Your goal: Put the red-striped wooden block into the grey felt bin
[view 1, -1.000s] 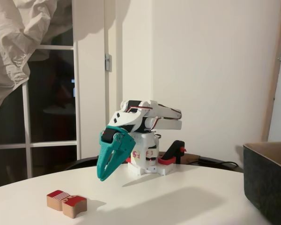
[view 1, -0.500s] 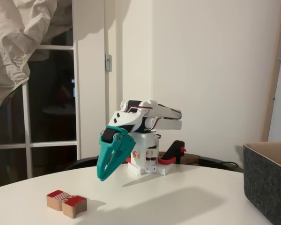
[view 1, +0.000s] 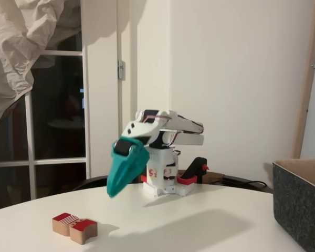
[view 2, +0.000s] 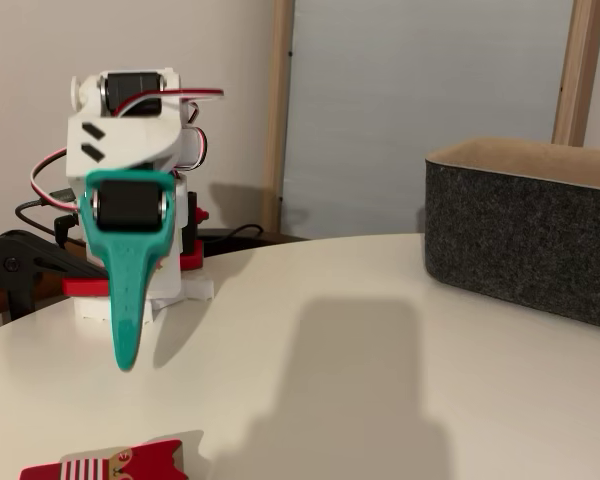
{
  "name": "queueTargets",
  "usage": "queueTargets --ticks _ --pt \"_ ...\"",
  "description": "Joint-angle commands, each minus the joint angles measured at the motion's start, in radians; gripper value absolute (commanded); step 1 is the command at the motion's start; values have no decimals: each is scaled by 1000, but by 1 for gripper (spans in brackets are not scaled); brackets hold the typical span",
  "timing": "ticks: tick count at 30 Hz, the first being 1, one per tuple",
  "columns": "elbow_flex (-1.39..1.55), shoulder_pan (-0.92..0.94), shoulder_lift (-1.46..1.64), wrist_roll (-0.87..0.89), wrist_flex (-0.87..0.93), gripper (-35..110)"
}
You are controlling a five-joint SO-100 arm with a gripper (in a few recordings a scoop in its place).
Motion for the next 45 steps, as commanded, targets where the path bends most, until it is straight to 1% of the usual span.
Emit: queueTargets --ticks 1,5,8,10,17,22,28,30,33,37,41,45 --pt "-138 0 15 63 5 0" --pt "-299 -35 -66 141 5 0" --pt "-410 -104 -152 265 3 2" --pt "-459 -140 -202 290 -3 2" --pt "-503 -149 -417 64 -179 7" --pt "-588 -149 -534 -84 -184 4" --pt "-657 -138 -693 -170 -183 4" --pt "-670 -127 -741 -236 -172 5" --pt "-681 -118 -804 -316 -132 13" --pt "-686 -120 -877 -383 -64 21" --pt "-686 -124 -933 -422 8 28" --pt "-686 -140 -986 -417 52 35"
